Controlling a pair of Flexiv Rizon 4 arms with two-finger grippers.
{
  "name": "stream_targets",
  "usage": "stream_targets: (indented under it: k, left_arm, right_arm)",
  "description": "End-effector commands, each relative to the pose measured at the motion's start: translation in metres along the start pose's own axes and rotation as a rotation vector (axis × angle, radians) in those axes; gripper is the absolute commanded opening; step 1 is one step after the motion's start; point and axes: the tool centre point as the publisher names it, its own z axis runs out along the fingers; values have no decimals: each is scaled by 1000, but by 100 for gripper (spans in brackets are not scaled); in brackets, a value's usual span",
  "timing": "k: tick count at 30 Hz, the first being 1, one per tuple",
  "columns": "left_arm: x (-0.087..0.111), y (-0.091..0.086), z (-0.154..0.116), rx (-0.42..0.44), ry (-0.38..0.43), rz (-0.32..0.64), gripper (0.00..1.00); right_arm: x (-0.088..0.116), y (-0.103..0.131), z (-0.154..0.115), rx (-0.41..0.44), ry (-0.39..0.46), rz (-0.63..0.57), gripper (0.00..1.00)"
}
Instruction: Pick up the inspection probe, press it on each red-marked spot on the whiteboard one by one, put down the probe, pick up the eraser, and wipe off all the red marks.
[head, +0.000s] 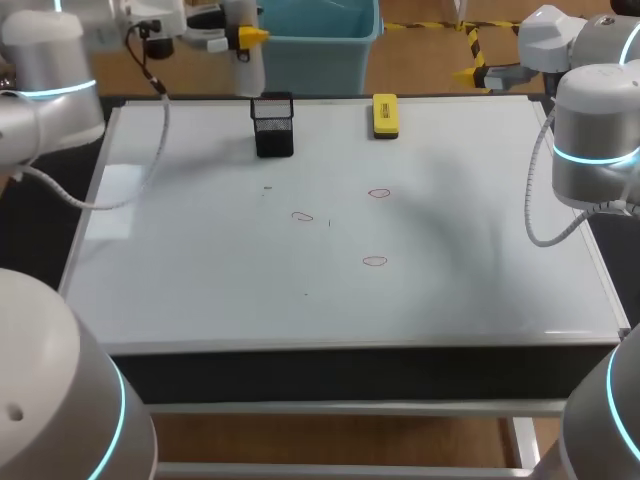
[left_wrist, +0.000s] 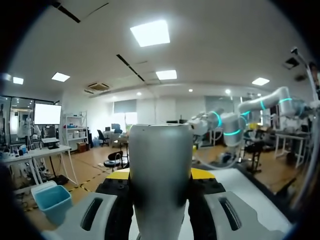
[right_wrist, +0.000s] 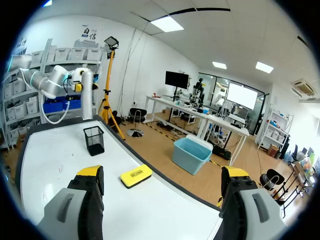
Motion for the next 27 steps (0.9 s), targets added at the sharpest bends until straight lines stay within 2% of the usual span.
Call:
stream_targets:
  k: [1,12,17,27]
  left_arm:
    - [15,-5,-24,-14,-154,-7,0]
    - [26,19,-81,-27,-292,-44,0]
    - [33,29,-105,-22,-352,-26,0]
    - [34,48,-135,-8,-409,-23,0]
  right_arm:
    - [0,0,0,0,1,0,100]
    - [0,0,0,0,1,0,100]
    - [0,0,0,0,1,0,100]
    - [0,0,0,0,1,0,100]
